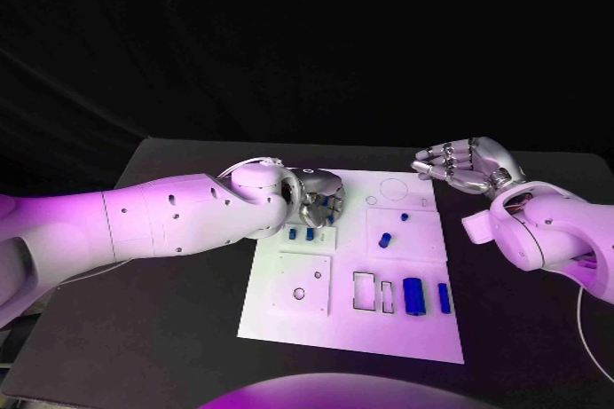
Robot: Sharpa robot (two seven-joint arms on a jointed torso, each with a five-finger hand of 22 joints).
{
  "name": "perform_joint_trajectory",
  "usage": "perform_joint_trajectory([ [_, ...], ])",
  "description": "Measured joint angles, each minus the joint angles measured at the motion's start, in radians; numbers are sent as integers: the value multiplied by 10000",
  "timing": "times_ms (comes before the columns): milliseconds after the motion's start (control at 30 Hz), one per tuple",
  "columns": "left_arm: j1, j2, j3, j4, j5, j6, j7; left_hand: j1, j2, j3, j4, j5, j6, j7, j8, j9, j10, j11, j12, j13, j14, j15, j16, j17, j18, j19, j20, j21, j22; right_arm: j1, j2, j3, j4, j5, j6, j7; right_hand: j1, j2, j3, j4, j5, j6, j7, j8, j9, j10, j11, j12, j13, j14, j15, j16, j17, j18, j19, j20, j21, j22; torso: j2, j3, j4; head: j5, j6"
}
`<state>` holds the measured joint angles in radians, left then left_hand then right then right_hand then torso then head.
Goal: Assemble the parts on the task board
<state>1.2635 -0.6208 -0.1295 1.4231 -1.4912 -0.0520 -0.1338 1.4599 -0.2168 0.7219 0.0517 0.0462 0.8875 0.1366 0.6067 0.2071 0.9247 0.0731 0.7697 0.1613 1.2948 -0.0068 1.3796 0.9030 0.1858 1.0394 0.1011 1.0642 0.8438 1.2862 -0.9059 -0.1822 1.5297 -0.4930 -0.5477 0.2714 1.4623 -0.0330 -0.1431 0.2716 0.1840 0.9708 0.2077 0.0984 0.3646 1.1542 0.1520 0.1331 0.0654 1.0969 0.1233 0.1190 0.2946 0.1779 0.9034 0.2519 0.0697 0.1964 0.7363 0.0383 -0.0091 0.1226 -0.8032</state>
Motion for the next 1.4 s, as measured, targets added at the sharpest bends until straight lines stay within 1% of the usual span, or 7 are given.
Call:
perform_joint_trajectory([
  [233, -26, -23, -25, -8, 111, -171, 56, -90, 132, 76, -78, -20, 67, -68, 11, 67, 0, 0, 120, 1, 293, -21, 210, 508, 1, 187, -81, 193, 258, 0, 12, 0, 0, -17, 0, 3, 0, 0, 0, 0, 0, 0, 0, 0, 1, 0, 0, 0, 0, 0, 0, 0, -11, -1, 0, 0, 0, -16, 0, -1, 0, 4, 2],
  [567, -66, -134, -33, 36, 230, -496, 94, -114, 156, 121, -124, 25, 65, -69, 7, 86, 0, 0, 124, 6, 293, -21, 210, 573, 2, 187, -81, 238, 288, 0, 19, 1, -4, -26, 0, 6, 0, 0, 0, 0, 0, 0, 0, 0, 1, 0, 0, 0, 0, 0, 0, 0, -11, 0, 0, 0, 0, -15, 0, -1, 0, 2, 20],
  [700, -72, -244, 74, 161, 253, -607, 94, -113, 155, 121, -125, 26, 64, -68, 6, 94, 0, 0, 123, 6, 293, -21, 210, 572, 3, 187, -80, 238, 289, 0, 18, 1, -4, -28, 0, 9, 0, 0, 0, 0, 0, 0, 0, 0, 1, 0, 0, 0, 0, 0, 0, 0, -11, 0, 0, 0, 0, -15, 0, -1, 0, -1, 34],
  [967, -70, -569, 402, 535, 277, -836, 98, -113, 154, 147, -151, 26, 61, -68, -8, 96, 0, 0, 122, 7, 297, -16, 210, 582, 4, 222, -116, 238, 304, 0, 8, 1, -2, -30, -2, 16, 0, 0, 0, 0, 0, 0, 0, 0, 1, 0, 0, 0, 0, 0, 0, 0, -19, -1, 0, 0, 0, -24, 3, -7, 0, -13, 88],
  [1133, -71, -895, 589, 843, 310, -935, 98, -114, 153, 194, -132, 25, 59, -69, -9, 96, 0, -1, 120, 6, 329, 16, 223, 581, 5, 222, -116, 237, 288, 0, -11, 1, -2, -30, -3, 21, 0, 0, 0, 0, 0, 0, 0, 0, -8, 0, 0, 0, 0, 0, 0, 0, -19, 0, 0, 0, 0, -24, 3, -12, 2, -21, 96],
  [1200, -70, -1009, 635, 929, 329, -954, 92, -114, 152, 212, -149, 25, 49, -78, -10, 96, 0, -1, 117, 6, 329, 16, 250, 581, 4, 222, -116, 237, 288, 0, -24, 1, 0, -30, -3, 23, 0, 0, 0, 0, 0, 0, 0, 0, -8, 0, 0, 0, 0, 0, 0, 0, -19, 0, 0, 0, 0, -24, 1, -16, 3, -36, 97],
  [1400, -70, -1403, 689, 1080, 437, -942, 42, -183, 83, 222, -159, 24, 98, -30, -15, 96, 3, -3, 160, 95, 363, -19, 250, 592, 5, 222, -116, 237, 302, 0, -58, 1, -2, -30, -5, 28, 0, 0, 0, 0, 0, 0, 0, 0, -7, 0, 0, 0, 0, 0, 0, 0, -19, 0, 0, 0, 0, -24, -8, -16, 8, -57, 81],
])
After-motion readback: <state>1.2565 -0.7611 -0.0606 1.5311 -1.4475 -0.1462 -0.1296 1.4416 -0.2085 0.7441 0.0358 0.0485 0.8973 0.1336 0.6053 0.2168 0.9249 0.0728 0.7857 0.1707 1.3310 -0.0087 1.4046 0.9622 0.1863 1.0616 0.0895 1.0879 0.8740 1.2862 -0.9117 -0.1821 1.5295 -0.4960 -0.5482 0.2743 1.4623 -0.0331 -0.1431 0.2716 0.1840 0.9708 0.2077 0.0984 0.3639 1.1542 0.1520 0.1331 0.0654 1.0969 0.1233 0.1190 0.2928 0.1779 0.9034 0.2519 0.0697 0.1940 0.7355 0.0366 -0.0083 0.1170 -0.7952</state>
